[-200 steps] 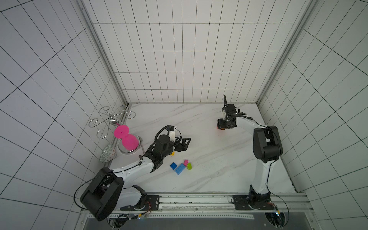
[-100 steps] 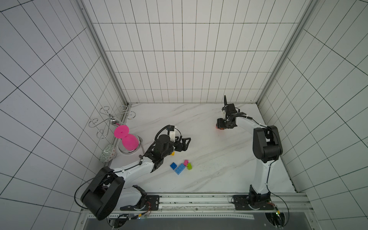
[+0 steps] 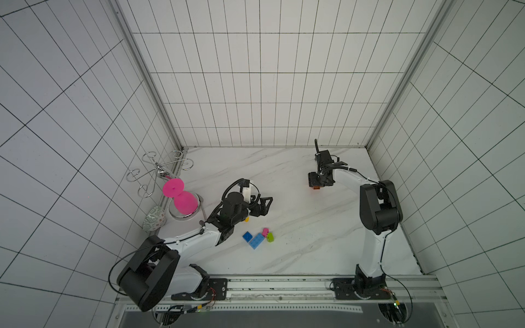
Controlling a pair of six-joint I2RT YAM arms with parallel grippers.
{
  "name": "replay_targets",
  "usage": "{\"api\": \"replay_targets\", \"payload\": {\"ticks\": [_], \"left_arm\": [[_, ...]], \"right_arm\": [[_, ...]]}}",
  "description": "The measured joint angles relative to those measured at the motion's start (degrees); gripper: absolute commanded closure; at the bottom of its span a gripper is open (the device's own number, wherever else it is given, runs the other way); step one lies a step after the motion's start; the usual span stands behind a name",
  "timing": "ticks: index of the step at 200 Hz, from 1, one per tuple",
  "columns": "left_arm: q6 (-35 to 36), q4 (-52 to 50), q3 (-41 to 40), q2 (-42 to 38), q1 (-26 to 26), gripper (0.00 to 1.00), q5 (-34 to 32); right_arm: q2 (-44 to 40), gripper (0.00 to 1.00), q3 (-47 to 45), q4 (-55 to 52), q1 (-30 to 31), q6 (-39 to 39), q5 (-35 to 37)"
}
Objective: Assemble the letter p with lego
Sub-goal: Place the lego brick at the center of the board.
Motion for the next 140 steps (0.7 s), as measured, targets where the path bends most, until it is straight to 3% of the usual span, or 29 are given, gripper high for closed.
{"api": "replay_targets", "payload": {"ticks": [38, 97, 140], "left_arm": [[0.0, 0.0, 0.0, 0.2, -0.7, 0.03, -0.1], [0.5, -0.2, 0.0, -0.3, -1.0, 0.03, -1.2], [1.0, -1.6, -1.7, -8.3, -1.0, 0.03, -4.5]], "right_arm": [[0.0, 0.21, -2.5, -1.4, 0.5, 1.0, -0.1], [-5.4, 0.00, -5.3, -2.8, 0.5, 2.1, -1.2], [-15.0, 0.01, -8.9, -3.4, 1.6, 3.1, -3.4]]}}
